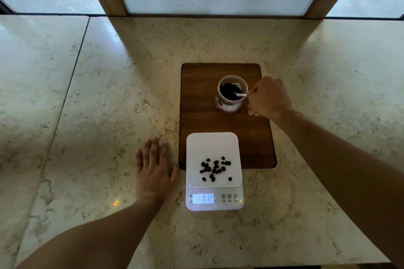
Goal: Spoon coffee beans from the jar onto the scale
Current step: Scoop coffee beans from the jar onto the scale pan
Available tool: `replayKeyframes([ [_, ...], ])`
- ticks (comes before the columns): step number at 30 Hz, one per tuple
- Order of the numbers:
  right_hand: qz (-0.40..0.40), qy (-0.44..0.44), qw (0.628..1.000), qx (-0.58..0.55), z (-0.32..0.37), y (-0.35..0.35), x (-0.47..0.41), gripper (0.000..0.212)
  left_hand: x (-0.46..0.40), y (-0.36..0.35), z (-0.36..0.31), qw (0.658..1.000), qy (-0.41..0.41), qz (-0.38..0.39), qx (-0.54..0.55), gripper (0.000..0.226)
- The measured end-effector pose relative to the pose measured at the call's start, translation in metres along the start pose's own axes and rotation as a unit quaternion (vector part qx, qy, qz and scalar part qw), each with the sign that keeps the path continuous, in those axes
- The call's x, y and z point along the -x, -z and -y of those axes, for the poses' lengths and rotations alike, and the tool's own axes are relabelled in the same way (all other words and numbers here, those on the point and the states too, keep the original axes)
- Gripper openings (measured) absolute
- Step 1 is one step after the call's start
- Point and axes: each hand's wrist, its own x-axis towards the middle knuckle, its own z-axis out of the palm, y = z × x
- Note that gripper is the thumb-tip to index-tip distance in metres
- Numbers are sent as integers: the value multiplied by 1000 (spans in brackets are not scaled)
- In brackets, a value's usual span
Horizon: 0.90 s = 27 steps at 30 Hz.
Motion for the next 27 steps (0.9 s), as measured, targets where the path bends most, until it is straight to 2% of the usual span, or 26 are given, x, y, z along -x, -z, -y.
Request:
replayKeyframes([
  [5, 46, -85, 978, -187, -2, -3, -7, 21, -1, 3, -1, 1000, -1, -1, -3, 74],
  [10, 96, -151, 949, -259, -5, -5, -10, 26, 2, 5, -4, 1000, 0, 2, 2, 76],
  [18, 87, -168, 944, -271, -3, -6, -8, 29, 1, 5, -2, 1000, -1, 5, -5, 76],
  [27, 93, -211, 913, -336, 2, 1, 3, 29, 1, 4, -1, 1000, -1, 12, -9, 76],
])
